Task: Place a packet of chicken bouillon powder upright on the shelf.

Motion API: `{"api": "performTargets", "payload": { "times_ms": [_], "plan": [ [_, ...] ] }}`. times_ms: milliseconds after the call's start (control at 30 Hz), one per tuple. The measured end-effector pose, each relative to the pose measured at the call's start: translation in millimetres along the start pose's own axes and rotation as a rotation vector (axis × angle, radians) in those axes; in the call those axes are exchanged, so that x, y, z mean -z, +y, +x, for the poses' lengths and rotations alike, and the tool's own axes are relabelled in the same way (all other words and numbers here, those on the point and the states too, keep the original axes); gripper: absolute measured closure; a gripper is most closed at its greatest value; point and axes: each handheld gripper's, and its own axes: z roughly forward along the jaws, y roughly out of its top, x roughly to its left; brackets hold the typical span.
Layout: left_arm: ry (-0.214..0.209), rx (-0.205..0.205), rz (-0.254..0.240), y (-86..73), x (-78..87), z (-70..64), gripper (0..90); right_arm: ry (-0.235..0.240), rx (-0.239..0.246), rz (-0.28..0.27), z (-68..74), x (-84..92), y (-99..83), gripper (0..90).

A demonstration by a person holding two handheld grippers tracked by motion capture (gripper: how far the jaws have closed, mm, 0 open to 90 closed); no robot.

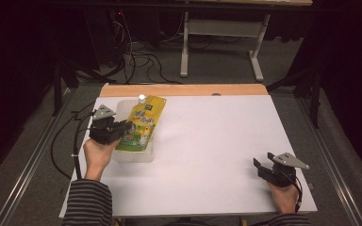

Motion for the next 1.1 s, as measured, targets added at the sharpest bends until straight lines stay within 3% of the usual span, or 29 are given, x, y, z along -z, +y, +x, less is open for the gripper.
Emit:
{"api": "performTargets", "payload": {
  "times_ms": [133,200,400,467,533,667,900,1100],
  "plan": [
    [0.021,-0.016,0.074,6.1,-10.2,-2.3,76.8,0.004,0.0,0.0,0.0,-0.4,-0.1,37.0],
    [0.018,-0.007,0.087,8.4,-12.2,-1.7,77.0,0.003,0.006,0.003,0.1,-0.5,0.1,37.0],
    [0.001,0.02,0.111,7.8,-12.8,3.6,89.4,0.004,-0.001,0.004,-0.2,-0.5,0.1,37.0],
    [-0.014,0.016,0.104,7.5,-11.8,2.9,89.9,0.004,0.003,0.006,-0.2,-0.6,0.2,37.0],
    [-0.001,-0.006,0.096,6.6,-11.4,0.7,90.0,0.004,0.002,0.002,-0.3,-0.5,0.1,37.0],
    [-0.01,-0.046,0.023,1.9,-9.4,-3.6,90.0,0.005,-0.002,0.002,-0.4,-0.3,0.0,36.9],
    [-0.017,-0.03,-0.06,-14.7,-9.7,-0.8,90.0,0.006,-0.001,-0.001,-0.6,0.1,0.0,36.9],
    [-0.046,-0.012,-0.042,-21.5,-3.5,3.9,89.9,0.01,-0.003,-0.001,-0.8,-0.3,0.0,36.9]
  ]
}}
